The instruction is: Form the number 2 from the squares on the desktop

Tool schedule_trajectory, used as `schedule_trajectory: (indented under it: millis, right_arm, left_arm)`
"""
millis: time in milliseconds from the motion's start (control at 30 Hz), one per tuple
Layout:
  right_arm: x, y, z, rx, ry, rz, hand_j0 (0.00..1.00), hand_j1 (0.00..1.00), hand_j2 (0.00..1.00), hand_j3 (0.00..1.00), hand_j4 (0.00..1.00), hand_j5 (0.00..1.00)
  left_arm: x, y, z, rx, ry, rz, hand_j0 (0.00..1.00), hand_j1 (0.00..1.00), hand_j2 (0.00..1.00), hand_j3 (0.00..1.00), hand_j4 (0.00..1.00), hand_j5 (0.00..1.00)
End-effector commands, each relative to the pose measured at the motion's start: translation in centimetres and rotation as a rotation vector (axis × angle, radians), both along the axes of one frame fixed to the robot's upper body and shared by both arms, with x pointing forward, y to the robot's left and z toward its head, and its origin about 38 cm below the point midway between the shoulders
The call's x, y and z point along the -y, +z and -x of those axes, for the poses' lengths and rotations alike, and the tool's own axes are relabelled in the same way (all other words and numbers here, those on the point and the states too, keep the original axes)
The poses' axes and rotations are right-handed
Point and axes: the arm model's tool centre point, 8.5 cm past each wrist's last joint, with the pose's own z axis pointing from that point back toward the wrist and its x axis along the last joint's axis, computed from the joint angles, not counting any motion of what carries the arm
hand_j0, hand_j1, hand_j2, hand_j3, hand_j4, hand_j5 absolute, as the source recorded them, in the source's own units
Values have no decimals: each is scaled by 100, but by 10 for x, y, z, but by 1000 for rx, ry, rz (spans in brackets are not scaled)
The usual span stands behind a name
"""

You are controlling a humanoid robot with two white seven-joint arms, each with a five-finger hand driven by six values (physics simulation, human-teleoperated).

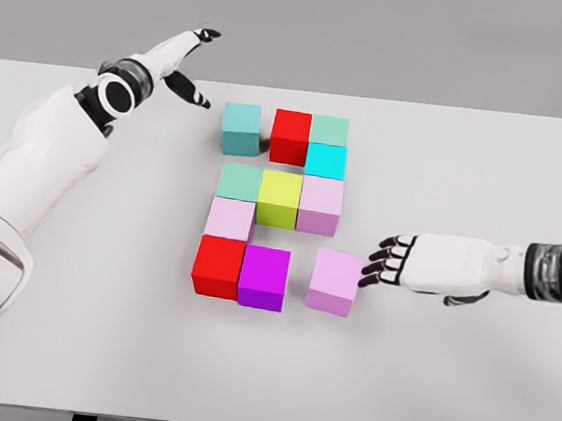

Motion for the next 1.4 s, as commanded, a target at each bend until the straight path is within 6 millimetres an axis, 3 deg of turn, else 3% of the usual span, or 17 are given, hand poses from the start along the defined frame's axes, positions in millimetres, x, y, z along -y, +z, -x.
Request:
schedule_trajectory:
  millis: [0,200,300,433,733,1067,1200,1367]
  right_arm:
    - [-5,-1,0,-4,5,-17,100,100,100,100,100,100]
    - [-4,1,-1,-2,5,-11,100,100,100,100,100,100]
    - [13,13,-10,29,-30,27,100,100,100,100,100,100]
    - [30,13,-27,35,-96,45,100,100,100,100,100,100]
    - [-8,-6,-26,17,-14,29,100,100,100,100,100,100]
    - [-26,-5,-17,22,44,12,100,100,100,100,100,100]
    - [-25,-3,-18,22,39,10,100,100,100,100,100,100]
    - [-5,6,-30,32,-18,25,100,100,100,100,100,100]
  left_arm:
    - [3,-2,1,-2,-7,2,100,100,100,100,100,100]
    - [5,-5,2,-6,-11,4,100,100,100,100,100,100]
    - [14,-8,3,-11,-24,11,100,100,100,100,100,100]
    - [22,-9,4,-13,-34,17,100,100,100,100,100,100]
    - [29,-11,5,-16,-46,23,100,100,100,100,100,100]
    - [35,-11,5,-15,-56,27,100,100,100,100,100,100]
    - [37,-10,5,-15,-60,29,100,100,100,100,100,100]
    - [38,-9,5,-12,-61,29,100,100,100,100,100,100]
